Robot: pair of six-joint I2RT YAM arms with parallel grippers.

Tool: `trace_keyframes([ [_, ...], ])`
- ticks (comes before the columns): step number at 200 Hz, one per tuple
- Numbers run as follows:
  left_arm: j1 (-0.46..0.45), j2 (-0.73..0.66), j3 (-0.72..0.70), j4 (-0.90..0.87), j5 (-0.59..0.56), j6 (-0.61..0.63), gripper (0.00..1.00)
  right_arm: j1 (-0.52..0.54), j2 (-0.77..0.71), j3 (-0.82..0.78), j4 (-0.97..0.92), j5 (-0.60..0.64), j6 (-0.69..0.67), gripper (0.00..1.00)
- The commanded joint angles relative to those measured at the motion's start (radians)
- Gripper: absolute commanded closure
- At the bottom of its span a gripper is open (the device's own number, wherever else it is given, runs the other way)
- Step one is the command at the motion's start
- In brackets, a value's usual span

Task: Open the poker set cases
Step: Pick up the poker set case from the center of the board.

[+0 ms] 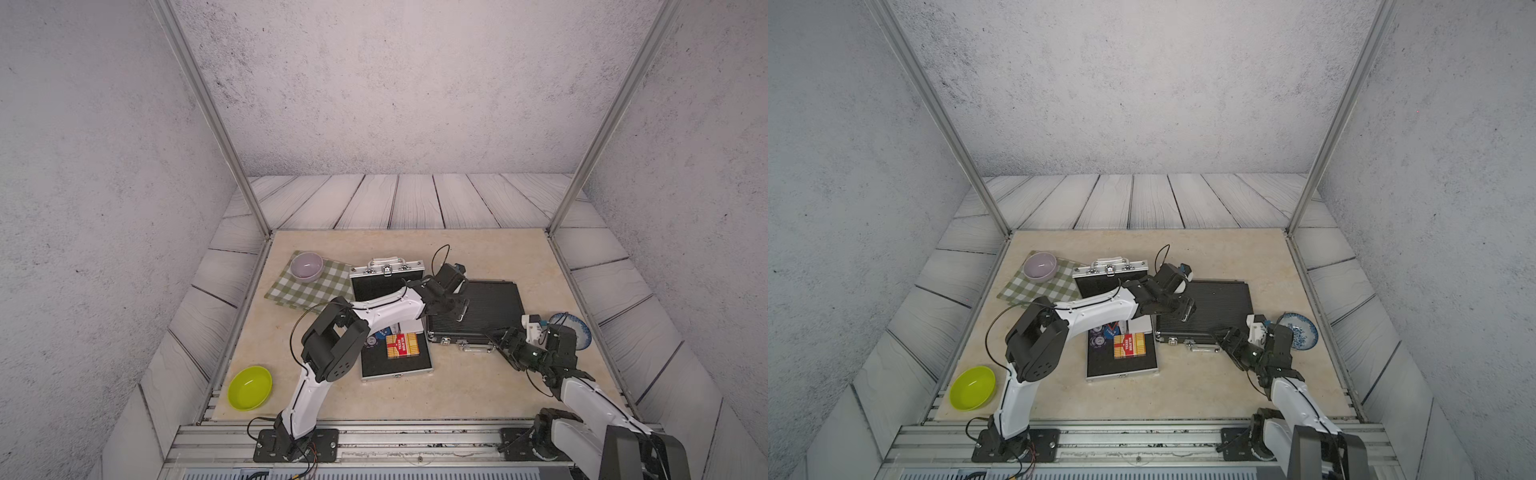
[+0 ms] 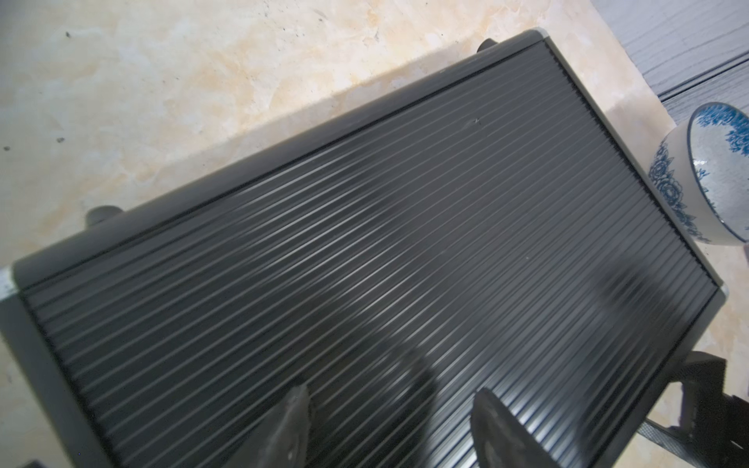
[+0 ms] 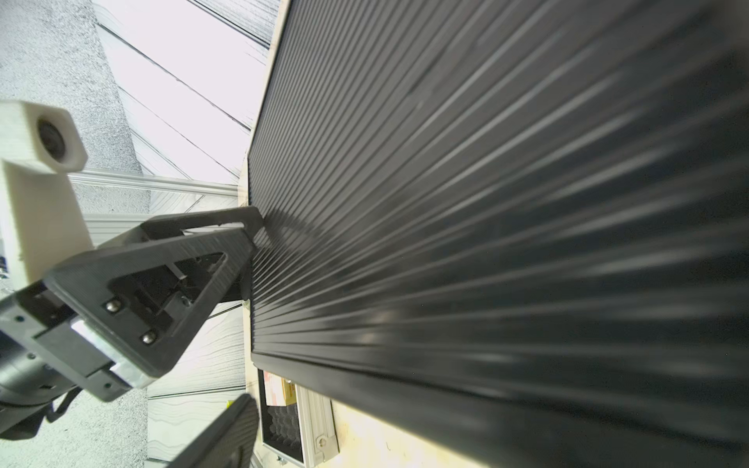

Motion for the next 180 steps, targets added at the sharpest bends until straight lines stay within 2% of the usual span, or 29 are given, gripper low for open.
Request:
trace_keyframes([
  [1, 0.018, 0.071, -0.020, -0.067, 0.032, -0.024, 0.33, 0.006, 0.051, -0.015, 0.109, -0.030, -0.009, 0.12],
  [36, 0.019, 0.086, -0.014, -0.070, 0.053, -0.040, 0.33, 0.006, 0.117, 0.001, 0.147, -0.065, -0.009, 0.10],
  [70, 0.019, 0.098, -0.008, -0.073, 0.058, -0.044, 0.34, 0.007, 0.166, 0.018, 0.116, -0.057, -0.012, 0.01],
  [92, 0.018, 0.099, -0.006, -0.076, 0.060, -0.045, 0.34, 0.007, 0.192, 0.019, 0.139, -0.070, 0.004, 0.01],
  [102, 0.018, 0.100, -0.004, -0.075, 0.064, -0.048, 0.34, 0.008, 0.199, 0.017, 0.151, -0.081, 0.017, 0.03],
  [143, 0.018, 0.113, 0.002, -0.070, 0.077, -0.064, 0.34, 0.007, 0.162, 0.012, 0.202, -0.136, 0.082, 0.23],
  [180, 0.019, 0.114, 0.003, -0.072, 0.076, -0.062, 0.34, 0.008, 0.105, 0.023, 0.181, -0.160, 0.116, 0.27],
])
